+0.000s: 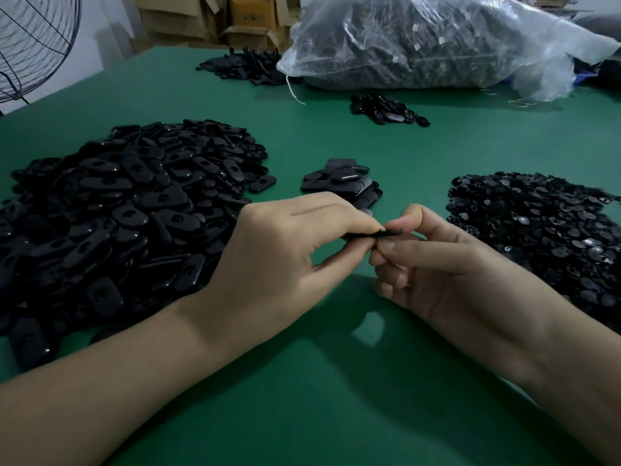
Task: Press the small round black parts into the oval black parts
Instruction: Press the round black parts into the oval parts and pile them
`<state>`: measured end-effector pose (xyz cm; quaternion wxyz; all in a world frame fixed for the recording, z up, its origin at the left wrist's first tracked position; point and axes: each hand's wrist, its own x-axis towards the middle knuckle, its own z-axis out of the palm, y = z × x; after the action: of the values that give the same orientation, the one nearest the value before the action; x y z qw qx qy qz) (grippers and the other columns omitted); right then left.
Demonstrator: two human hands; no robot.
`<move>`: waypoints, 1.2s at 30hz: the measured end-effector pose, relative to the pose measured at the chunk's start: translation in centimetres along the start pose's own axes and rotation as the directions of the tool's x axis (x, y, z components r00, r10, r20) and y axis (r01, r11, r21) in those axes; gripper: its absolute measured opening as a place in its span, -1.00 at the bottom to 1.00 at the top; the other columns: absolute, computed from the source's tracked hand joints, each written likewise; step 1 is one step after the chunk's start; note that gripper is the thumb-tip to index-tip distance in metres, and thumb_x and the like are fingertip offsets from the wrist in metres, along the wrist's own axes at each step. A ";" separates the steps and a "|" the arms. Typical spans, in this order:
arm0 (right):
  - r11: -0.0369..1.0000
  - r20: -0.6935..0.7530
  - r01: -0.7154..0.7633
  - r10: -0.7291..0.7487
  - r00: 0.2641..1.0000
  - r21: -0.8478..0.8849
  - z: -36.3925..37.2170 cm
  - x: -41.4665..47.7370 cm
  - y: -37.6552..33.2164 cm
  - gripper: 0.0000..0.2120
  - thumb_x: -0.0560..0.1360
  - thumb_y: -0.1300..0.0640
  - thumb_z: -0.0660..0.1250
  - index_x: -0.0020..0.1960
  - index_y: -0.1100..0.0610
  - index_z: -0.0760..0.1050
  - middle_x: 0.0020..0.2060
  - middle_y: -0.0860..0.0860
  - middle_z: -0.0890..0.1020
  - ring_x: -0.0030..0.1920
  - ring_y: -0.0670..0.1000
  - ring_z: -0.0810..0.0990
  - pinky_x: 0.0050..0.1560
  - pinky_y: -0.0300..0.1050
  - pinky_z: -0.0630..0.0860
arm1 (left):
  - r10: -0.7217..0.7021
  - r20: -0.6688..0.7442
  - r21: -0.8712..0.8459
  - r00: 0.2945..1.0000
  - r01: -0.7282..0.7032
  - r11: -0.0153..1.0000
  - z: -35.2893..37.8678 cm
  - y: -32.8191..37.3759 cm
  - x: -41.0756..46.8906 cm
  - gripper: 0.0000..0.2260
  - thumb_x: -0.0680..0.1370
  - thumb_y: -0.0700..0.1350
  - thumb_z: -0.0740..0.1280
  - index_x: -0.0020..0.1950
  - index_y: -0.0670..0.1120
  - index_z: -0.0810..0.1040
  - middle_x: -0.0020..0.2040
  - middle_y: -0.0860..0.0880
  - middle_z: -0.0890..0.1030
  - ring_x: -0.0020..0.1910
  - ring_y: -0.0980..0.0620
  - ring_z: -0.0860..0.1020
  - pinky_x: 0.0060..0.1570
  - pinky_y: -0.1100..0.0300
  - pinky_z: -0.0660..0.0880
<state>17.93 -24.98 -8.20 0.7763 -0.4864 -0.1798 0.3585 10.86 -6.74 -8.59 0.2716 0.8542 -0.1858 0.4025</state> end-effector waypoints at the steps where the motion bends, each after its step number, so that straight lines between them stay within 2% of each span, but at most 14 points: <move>1: 0.998 -0.007 0.040 -0.040 0.999 -0.046 0.1 0.0 -0.1 -0.80 0.35 0.31 0.47 -0.18 0.08 0.51 -0.27 0.14 0.64 -0.39 -0.02 0.52 -0.26 -0.20 0.54 | -0.054 0.009 -0.042 0.998 0.055 0.998 -0.1 -0.2 0.1 -0.95 0.54 -0.27 0.50 -0.01 -0.19 0.74 -0.09 0.00 0.72 -0.11 0.12 0.68 -0.03 0.21 0.61; 3: 0.973 -0.018 0.142 -0.148 0.989 -0.180 0.2 0.0 0.0 -0.81 0.40 0.30 0.47 -0.15 0.10 0.48 -0.25 0.16 0.64 -0.34 0.01 0.53 -0.25 -0.22 0.53 | -0.124 0.003 -0.041 0.992 0.124 0.991 0.3 -0.4 0.2 -0.93 0.52 -0.26 0.51 -0.02 -0.15 0.74 -0.13 0.05 0.71 -0.18 0.17 0.64 -0.08 0.28 0.57; 6: 0.868 -0.045 0.255 -0.302 0.952 -0.427 0.1 0.1 0.2 -0.81 0.43 0.23 0.47 -0.10 0.19 0.45 -0.23 0.17 0.68 -0.32 0.06 0.57 -0.21 -0.16 0.55 | -0.193 0.049 -0.068 0.980 0.196 0.978 0.5 -0.6 0.2 -0.92 0.50 -0.25 0.52 -0.04 -0.11 0.75 -0.15 0.09 0.72 -0.19 0.16 0.66 -0.13 0.22 0.59; 9: 0.769 -0.026 0.294 -0.374 0.927 -0.568 0.0 0.4 0.3 -0.81 0.45 0.17 0.44 -0.11 0.24 0.45 -0.24 0.17 0.70 -0.34 0.06 0.62 -0.19 -0.11 0.59 | -0.286 0.103 -0.143 0.953 0.299 0.943 0.4 -0.8 0.2 -0.90 0.50 -0.24 0.53 -0.04 -0.06 0.76 -0.14 0.15 0.73 -0.17 0.15 0.68 -0.20 0.12 0.60; 14: 0.701 -0.009 0.301 -0.401 0.916 -0.647 -0.4 0.5 0.1 -0.81 0.44 0.13 0.46 -0.14 0.24 0.51 -0.24 0.14 0.73 -0.34 0.08 0.68 -0.18 -0.08 0.65 | -0.398 0.214 -0.222 0.892 0.441 0.870 0.4 -0.9 0.2 -0.91 0.53 -0.19 0.51 -0.02 -0.02 0.76 -0.17 0.14 0.74 -0.14 0.13 0.72 -0.18 -0.03 0.60; 18: 0.737 -0.059 0.254 -0.370 0.927 -0.626 -0.5 0.7 0.2 -0.84 0.54 0.14 0.42 -0.11 0.25 0.58 -0.22 0.13 0.74 -0.35 0.07 0.67 -0.21 -0.14 0.62 | -0.467 0.246 -0.301 0.849 0.525 0.796 0.7 -1.2 0.1 -0.87 0.53 -0.19 0.52 0.04 -0.01 0.74 -0.15 0.09 0.75 -0.13 0.18 0.72 -0.03 0.10 0.65; 21: 0.830 -0.143 0.205 -0.320 0.937 -0.518 -0.5 0.7 0.4 -0.84 0.57 0.16 0.39 -0.13 0.23 0.58 -0.27 0.16 0.71 -0.38 0.05 0.61 -0.26 -0.17 0.58 | -0.374 0.193 -0.159 0.907 0.405 0.900 0.6 -1.1 0.2 -0.71 0.48 -0.16 0.56 0.18 0.03 0.70 -0.05 0.14 0.72 -0.06 0.18 0.68 -0.03 0.18 0.61; 23: 0.853 -0.171 0.180 -0.297 0.940 -0.491 -0.5 0.7 0.4 -0.83 0.57 0.13 0.39 -0.14 0.21 0.58 -0.30 0.14 0.68 -0.41 0.01 0.55 -0.30 -0.23 0.53 | -0.310 0.168 -0.084 0.936 0.327 0.941 0.6 -1.0 0.3 -0.68 0.45 -0.16 0.58 0.19 0.01 0.70 -0.03 0.13 0.71 -0.07 0.18 0.66 -0.07 0.19 0.59; 26: 0.845 -0.175 0.162 -0.286 0.942 -0.509 -0.7 0.7 0.2 -0.82 0.58 0.11 0.39 -0.11 0.22 0.60 -0.33 0.11 0.66 -0.43 -0.01 0.49 -0.34 -0.28 0.47 | -0.299 0.156 -0.035 0.941 0.308 0.951 0.6 -0.9 0.7 -0.73 0.45 -0.14 0.59 0.14 0.00 0.72 -0.06 0.15 0.72 -0.11 0.19 0.66 -0.11 0.25 0.56; 28: 0.829 -0.193 0.160 -0.305 0.933 -0.536 -0.9 0.8 0.0 -0.85 0.61 0.13 0.36 -0.05 0.21 0.61 -0.32 0.11 0.68 -0.42 0.00 0.49 -0.33 -0.27 0.48 | -0.328 0.165 0.003 0.930 0.332 0.943 0.3 -1.2 1.3 -0.75 0.47 -0.09 0.58 0.13 0.02 0.73 -0.09 0.18 0.71 -0.12 0.24 0.65 -0.14 0.42 0.48; 30: 0.781 -0.208 0.157 -0.345 0.915 -0.605 -1.1 0.9 -0.2 -0.91 0.62 0.16 0.36 0.01 0.17 0.61 -0.30 0.11 0.69 -0.40 0.01 0.53 -0.30 -0.24 0.49 | -0.361 0.183 0.059 0.914 0.356 0.933 0.0 -1.9 2.1 -0.76 0.46 -0.04 0.57 0.12 0.08 0.74 -0.12 0.22 0.69 -0.17 0.27 0.62 -0.14 0.46 0.44; 32: 0.698 -0.197 0.148 -0.389 0.900 -0.700 -1.3 0.8 -0.4 -0.94 0.61 0.20 0.36 0.00 0.10 0.61 -0.30 0.08 0.71 -0.40 0.01 0.55 -0.27 -0.18 0.50 | -0.387 0.217 0.099 0.896 0.374 0.922 -0.1 -2.9 3.2 -0.75 0.46 -0.01 0.57 0.12 0.12 0.73 -0.11 0.17 0.68 -0.15 0.19 0.61 -0.02 0.25 0.53; 34: 0.583 -0.162 0.139 -0.434 0.886 -0.801 -1.3 0.7 -0.4 -0.88 0.59 0.22 0.37 -0.04 0.02 0.61 -0.31 0.00 0.71 -0.40 -0.02 0.59 -0.27 -0.12 0.53 | -0.411 0.231 0.173 0.882 0.378 0.909 0.2 -4.2 4.6 -0.76 0.47 0.00 0.56 0.13 0.13 0.73 -0.07 0.12 0.65 -0.13 0.12 0.59 0.06 0.08 0.54; 36: 0.461 -0.126 0.128 -0.481 0.867 -0.878 -1.2 0.5 -0.3 -0.85 0.57 0.21 0.39 -0.08 -0.03 0.60 -0.32 -0.07 0.70 -0.37 -0.04 0.62 -0.27 -0.10 0.56 | -0.432 0.232 0.265 0.872 0.370 0.890 0.9 -5.4 5.9 -0.77 0.49 0.00 0.55 0.14 0.13 0.72 -0.05 0.13 0.61 -0.09 0.08 0.57 0.07 0.03 0.55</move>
<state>19.14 -25.42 -8.47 0.5100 -0.8158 -0.2722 -0.0181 17.84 -3.67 -6.13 0.2272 0.9469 0.0034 0.2275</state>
